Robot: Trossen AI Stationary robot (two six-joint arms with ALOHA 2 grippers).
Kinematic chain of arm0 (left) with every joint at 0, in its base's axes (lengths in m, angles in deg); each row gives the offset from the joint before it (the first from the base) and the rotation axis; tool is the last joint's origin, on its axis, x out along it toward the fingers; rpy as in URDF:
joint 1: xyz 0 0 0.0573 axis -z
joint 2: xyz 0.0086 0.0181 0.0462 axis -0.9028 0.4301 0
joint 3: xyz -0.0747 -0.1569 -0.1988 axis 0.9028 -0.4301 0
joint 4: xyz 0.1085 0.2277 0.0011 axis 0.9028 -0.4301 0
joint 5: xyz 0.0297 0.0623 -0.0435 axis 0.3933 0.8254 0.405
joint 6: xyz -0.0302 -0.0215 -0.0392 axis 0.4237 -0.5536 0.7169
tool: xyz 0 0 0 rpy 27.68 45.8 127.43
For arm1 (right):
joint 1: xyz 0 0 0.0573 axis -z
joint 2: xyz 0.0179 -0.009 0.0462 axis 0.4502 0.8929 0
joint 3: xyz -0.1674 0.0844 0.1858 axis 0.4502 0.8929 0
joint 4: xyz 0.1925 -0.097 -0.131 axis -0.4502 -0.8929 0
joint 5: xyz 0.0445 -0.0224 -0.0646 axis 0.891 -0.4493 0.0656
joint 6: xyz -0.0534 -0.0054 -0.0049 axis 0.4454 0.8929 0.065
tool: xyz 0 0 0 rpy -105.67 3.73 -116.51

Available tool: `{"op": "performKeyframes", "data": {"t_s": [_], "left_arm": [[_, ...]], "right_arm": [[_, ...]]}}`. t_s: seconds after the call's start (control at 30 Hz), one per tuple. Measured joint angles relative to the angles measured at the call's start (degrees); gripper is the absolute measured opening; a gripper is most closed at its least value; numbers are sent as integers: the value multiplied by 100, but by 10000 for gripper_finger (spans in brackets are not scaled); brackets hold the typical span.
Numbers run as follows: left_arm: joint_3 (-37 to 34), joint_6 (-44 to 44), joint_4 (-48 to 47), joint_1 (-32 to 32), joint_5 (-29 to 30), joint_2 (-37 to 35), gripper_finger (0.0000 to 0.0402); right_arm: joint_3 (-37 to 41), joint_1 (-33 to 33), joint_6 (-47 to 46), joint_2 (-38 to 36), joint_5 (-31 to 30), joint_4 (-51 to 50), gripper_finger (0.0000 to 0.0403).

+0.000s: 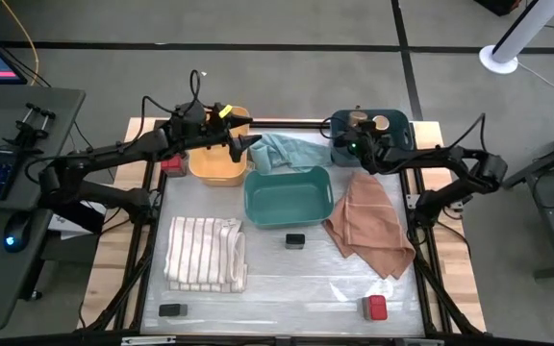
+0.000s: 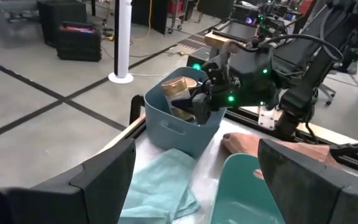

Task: Sort spices by type
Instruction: Put the bottom gold seasoning bottle into the blue bin

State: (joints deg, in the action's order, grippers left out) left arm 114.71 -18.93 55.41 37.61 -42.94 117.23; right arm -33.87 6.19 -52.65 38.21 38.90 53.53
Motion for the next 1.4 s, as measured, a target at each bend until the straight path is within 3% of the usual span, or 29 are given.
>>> {"op": "performKeyframes", "data": {"t_s": [0.27,0.47,0.7,0.9,1.3,1.4], "left_arm": [[0,-235,-37,0,-2,1,323],[0,-258,-223,0,-2,1,323],[0,-258,-264,0,-2,1,323],[2,-363,-262,-2,7,1,323],[2,-664,-258,-7,253,1,323],[2,-664,-258,-7,267,2,323]], "right_arm": [[-7,42,-142,263,-55,18,307],[-11,44,-274,374,-30,11,314],[-11,-16,298,267,130,-9,317],[-11,-50,398,-134,253,-186,317],[-11,-48,1446,-1236,266,-450,318],[-11,-48,1528,-1671,539,-450,318]]}}
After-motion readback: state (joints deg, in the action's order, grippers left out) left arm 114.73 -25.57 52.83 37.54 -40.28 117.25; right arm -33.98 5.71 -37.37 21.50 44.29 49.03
